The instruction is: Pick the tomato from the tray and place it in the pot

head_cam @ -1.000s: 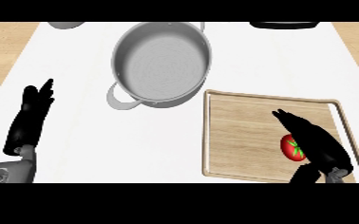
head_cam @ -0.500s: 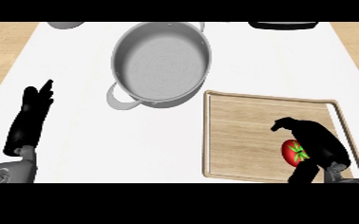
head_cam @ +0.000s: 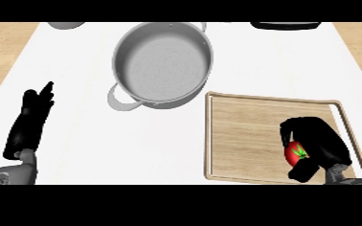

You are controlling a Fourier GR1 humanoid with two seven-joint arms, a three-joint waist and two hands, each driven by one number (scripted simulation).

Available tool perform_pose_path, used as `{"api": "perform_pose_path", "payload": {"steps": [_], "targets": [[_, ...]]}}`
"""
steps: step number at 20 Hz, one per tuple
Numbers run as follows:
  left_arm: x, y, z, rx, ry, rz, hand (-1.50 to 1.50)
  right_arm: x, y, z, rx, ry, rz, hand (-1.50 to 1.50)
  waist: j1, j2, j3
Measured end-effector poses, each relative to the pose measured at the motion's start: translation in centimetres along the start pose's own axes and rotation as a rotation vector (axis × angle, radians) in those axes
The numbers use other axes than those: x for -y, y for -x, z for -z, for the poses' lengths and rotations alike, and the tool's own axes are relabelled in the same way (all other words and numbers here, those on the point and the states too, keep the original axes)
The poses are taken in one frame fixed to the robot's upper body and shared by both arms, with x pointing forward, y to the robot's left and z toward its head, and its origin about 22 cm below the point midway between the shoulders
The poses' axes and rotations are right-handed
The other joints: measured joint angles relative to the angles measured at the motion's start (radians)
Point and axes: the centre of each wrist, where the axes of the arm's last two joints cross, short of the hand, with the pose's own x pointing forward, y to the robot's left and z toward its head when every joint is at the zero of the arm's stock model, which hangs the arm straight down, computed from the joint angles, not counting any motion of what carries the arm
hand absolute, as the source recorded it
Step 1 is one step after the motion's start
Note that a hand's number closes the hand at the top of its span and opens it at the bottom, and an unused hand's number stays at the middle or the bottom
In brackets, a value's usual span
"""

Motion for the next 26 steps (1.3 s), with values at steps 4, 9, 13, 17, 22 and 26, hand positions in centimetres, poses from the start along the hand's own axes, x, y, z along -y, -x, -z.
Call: {"api": "perform_pose_path", "payload": {"steps": [4,9,13,17,22,26], "targets": [[0.0,-0.1,-0.2,-0.002,-0.01,0.0,0.0,-0.5,-1.7,-0.6,-0.15,0.05,0.039,1.5,-0.005,-0.001,-0.001],[-0.2,-0.3,-0.3,-0.006,-0.013,0.003,0.0,-1.3,-5.1,-2.0,-0.417,0.11,0.122,1.5,-0.012,-0.003,-0.001],[-0.2,-0.2,-0.1,-0.007,-0.015,0.004,0.0,-0.1,-8.1,-3.4,-0.538,0.216,0.094,1.5,-0.009,-0.001,0.002],[-0.4,-0.2,-0.2,-0.005,-0.009,0.007,0.0,2.7,-11.0,-5.3,-0.567,0.38,0.108,1.5,-0.005,-0.001,0.004],[0.1,-0.2,0.1,-0.003,-0.009,0.002,0.0,6.1,-14.5,-7.3,-0.464,0.654,0.152,1.5,0.0,-0.001,0.004],[0.2,-0.5,0.0,0.002,-0.003,0.004,0.0,9.3,-17.1,-9.0,-0.34,0.847,0.196,1.5,0.008,-0.001,0.004]]}}
